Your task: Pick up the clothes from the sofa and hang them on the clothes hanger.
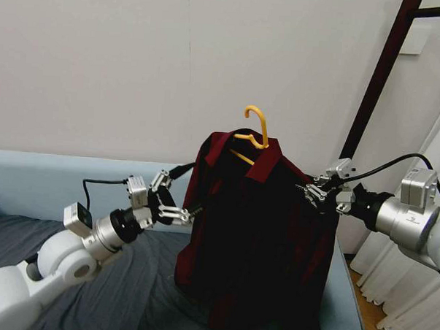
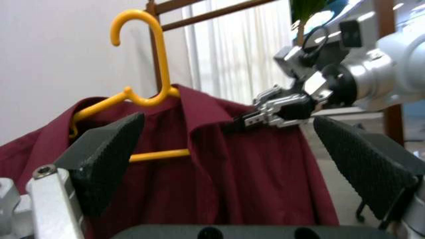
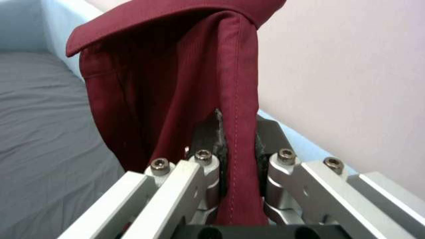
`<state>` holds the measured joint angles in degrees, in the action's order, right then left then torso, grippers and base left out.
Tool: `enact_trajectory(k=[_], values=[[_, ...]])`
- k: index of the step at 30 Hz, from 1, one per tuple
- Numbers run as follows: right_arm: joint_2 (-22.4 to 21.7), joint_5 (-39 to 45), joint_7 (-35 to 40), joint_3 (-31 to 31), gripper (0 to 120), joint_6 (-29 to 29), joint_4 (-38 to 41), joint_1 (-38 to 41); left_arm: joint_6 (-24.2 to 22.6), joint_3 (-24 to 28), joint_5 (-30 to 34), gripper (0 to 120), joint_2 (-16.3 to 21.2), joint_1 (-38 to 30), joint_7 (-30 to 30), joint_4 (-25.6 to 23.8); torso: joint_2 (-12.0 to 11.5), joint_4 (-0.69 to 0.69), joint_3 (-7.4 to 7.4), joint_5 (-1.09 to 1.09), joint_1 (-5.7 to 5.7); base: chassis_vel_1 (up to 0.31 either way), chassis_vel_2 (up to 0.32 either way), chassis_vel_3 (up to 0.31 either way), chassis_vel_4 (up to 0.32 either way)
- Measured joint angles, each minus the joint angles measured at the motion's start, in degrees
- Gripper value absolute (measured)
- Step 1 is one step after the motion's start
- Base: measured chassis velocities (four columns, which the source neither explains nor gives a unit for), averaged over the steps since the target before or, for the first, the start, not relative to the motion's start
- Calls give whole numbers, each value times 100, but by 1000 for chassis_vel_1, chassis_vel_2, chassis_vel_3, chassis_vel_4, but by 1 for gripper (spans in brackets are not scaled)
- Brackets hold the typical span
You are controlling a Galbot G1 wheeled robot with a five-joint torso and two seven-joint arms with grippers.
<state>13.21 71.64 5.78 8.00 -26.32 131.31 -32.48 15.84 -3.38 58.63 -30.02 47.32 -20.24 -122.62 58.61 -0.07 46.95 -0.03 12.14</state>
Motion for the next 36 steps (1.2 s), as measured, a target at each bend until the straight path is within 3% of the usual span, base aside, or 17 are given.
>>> enact_trajectory(k=[5, 11, 15, 21, 30, 36], values=[[52, 20, 53, -21, 7, -10, 105, -39, -204, 176, -392, 91, -127, -11, 705, 35, 0, 1, 0, -1, 0, 0, 0, 0, 0], [57, 185, 189, -18, 7, -36, 256, -31, -229, 471, -402, 73, -290, -313, 692, 189, 0, 0, 1, -1, 1, 0, 0, 0, 0], [54, 233, 248, -6, 7, -49, 367, -42, -281, 786, -284, 54, -455, -668, 578, 290, 0, 0, 1, -1, 1, 0, 0, 0, 0], [27, 266, 253, 19, 7, -48, 383, -52, -299, 960, -253, 37, -585, -810, 574, 424, -1, 0, 1, 0, 1, 0, 0, 0, 0], [41, 322, 246, 41, 7, 85, 390, -45, -291, 1147, -194, 2, -736, -1018, 565, 623, -1, 1, 1, -1, 1, 0, 0, 0, 0], [29, 346, 208, 40, 7, 169, 419, -24, -271, 1375, -46, 0, -850, -1464, 598, 754, -2, 0, 1, -1, 1, 0, 0, 0, 0]])
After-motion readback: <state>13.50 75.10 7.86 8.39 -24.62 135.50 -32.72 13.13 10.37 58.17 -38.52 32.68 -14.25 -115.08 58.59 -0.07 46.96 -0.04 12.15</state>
